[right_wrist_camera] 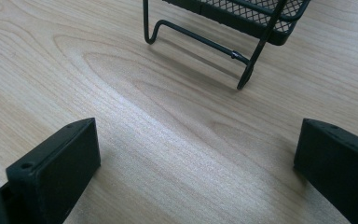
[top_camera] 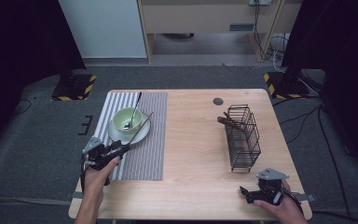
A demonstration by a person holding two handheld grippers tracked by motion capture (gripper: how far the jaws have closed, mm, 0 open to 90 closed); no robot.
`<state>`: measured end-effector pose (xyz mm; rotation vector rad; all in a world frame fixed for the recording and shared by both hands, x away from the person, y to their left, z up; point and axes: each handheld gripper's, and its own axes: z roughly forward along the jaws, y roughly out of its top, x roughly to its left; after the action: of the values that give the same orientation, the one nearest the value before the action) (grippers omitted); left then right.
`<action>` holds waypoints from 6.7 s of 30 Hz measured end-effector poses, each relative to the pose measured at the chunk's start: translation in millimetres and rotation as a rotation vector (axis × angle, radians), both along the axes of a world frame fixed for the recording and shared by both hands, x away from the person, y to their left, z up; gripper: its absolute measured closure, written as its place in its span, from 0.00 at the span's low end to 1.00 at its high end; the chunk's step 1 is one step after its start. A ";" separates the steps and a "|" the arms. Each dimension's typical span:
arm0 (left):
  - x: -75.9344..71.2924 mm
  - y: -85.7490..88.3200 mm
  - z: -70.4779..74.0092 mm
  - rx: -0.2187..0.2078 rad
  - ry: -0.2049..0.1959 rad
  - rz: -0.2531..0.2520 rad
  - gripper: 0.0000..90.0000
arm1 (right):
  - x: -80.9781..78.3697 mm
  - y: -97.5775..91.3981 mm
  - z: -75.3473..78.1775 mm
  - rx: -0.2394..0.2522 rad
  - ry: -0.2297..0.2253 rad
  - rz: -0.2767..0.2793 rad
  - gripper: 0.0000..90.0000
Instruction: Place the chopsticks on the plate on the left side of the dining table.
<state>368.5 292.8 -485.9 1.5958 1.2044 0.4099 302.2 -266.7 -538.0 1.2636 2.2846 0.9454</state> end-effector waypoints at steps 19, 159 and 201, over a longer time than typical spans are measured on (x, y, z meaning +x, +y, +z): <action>26.2 -69.9 24.2 0.043 0.029 -0.141 0.49 | 0.5 -0.2 -0.1 0.002 -0.001 0.003 0.00; 82.3 -307.7 133.3 0.077 -0.011 -0.424 0.87 | -0.5 -1.9 0.0 0.002 -0.002 -0.002 0.01; 81.6 -269.8 143.9 -0.089 -0.104 -0.316 0.92 | -0.6 -1.8 0.1 0.003 0.000 -0.003 0.01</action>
<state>450.2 23.0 -341.9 1.6331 0.8619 0.2292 301.7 -268.5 -537.9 1.2676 2.2816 0.9478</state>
